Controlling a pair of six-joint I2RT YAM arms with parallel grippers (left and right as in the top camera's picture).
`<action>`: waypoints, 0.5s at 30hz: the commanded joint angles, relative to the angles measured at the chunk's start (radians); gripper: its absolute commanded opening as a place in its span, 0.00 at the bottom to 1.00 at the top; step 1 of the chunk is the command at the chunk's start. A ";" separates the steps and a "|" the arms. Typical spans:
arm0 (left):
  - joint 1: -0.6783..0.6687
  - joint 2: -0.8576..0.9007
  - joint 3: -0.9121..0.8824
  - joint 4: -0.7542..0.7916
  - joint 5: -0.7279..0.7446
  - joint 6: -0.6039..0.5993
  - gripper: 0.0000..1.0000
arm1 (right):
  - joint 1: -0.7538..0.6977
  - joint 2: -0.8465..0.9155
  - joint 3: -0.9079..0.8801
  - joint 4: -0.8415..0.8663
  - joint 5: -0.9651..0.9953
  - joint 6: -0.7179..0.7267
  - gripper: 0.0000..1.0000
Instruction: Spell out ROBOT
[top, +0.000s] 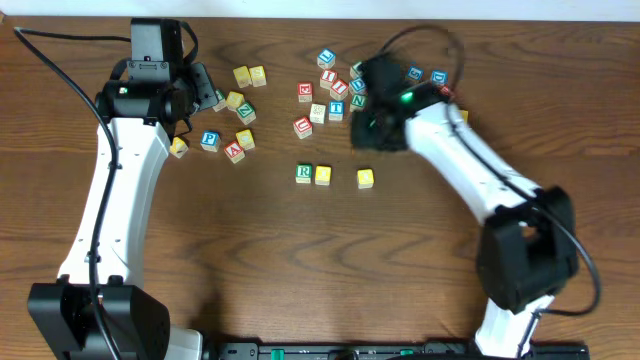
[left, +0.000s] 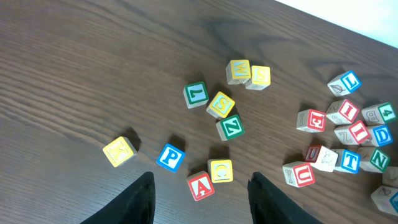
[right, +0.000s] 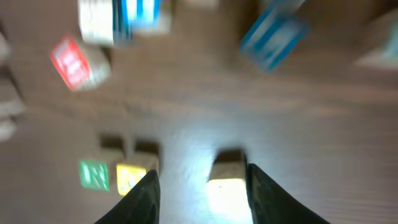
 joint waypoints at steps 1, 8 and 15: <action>0.003 0.013 0.000 0.000 -0.009 0.006 0.48 | -0.077 -0.026 0.026 -0.013 0.064 -0.009 0.37; 0.003 0.014 0.000 0.002 -0.009 0.006 0.48 | -0.179 0.053 0.026 -0.008 0.112 -0.066 0.54; 0.003 0.015 0.000 0.005 -0.010 0.006 0.48 | -0.227 0.121 0.026 0.034 0.115 -0.095 0.57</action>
